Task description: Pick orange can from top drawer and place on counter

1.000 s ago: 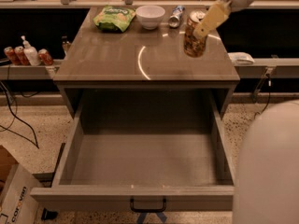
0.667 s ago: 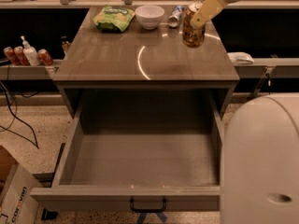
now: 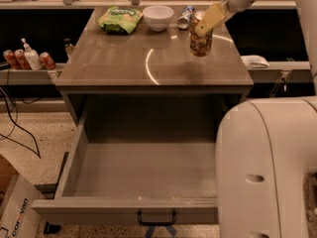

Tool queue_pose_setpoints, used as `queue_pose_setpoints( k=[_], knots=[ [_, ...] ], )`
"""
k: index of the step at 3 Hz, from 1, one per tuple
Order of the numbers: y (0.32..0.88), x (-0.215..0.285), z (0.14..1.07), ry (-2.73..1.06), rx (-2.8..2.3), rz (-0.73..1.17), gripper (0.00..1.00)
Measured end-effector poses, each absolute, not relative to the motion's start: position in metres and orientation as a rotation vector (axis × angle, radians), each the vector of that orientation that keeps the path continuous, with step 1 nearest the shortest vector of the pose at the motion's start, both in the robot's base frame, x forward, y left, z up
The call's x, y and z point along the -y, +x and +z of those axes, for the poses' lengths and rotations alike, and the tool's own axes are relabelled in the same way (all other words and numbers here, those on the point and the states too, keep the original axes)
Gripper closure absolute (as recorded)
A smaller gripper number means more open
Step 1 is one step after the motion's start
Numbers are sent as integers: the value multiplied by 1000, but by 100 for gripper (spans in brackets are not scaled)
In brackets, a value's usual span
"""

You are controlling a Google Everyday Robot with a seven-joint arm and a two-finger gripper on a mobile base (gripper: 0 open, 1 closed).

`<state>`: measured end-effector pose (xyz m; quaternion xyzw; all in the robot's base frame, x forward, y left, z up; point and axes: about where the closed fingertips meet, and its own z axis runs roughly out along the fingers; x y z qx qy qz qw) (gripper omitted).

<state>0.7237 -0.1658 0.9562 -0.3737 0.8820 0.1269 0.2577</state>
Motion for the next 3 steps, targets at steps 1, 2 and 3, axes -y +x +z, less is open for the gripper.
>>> queue_pose_setpoints(
  k=[1,2,3],
  knots=[
    [731,165,938,-984,-2432,371,100],
    [734,165,919,-963,-2476,395,81],
    [735,166,907,-957,-2489,437,58]
  ],
)
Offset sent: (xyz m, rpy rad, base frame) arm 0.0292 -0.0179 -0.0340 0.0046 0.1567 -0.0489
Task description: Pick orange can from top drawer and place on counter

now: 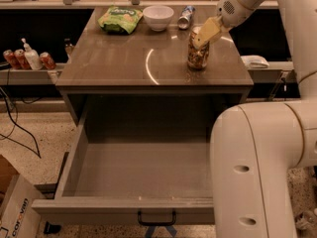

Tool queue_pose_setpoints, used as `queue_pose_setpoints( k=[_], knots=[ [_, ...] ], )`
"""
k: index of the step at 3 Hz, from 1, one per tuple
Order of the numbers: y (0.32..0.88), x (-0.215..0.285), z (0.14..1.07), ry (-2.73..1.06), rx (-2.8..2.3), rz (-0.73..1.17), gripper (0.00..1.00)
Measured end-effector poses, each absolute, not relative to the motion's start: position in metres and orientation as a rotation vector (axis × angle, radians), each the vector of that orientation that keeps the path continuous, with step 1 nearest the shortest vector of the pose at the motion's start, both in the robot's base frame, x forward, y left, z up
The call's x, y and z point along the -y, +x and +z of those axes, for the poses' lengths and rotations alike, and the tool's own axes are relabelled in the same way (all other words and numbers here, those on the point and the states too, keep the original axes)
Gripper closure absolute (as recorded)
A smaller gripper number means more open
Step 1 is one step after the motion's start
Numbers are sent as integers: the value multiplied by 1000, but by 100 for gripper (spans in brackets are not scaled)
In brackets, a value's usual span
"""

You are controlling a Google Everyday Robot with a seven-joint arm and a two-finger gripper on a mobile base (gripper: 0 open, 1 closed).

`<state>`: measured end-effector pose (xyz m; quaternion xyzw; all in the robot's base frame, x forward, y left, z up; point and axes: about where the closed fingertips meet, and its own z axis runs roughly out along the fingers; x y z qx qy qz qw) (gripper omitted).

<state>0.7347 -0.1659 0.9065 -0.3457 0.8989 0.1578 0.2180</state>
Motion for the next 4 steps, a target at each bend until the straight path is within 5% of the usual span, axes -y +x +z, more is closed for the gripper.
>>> queue_pose_setpoints(
  k=[2,3,4],
  knots=[
    [745,161,902,-945,-2471,434,11],
    [748,159,900,-942,-2466,434,0],
    [748,159,900,-942,-2466,434,0]
  ],
)
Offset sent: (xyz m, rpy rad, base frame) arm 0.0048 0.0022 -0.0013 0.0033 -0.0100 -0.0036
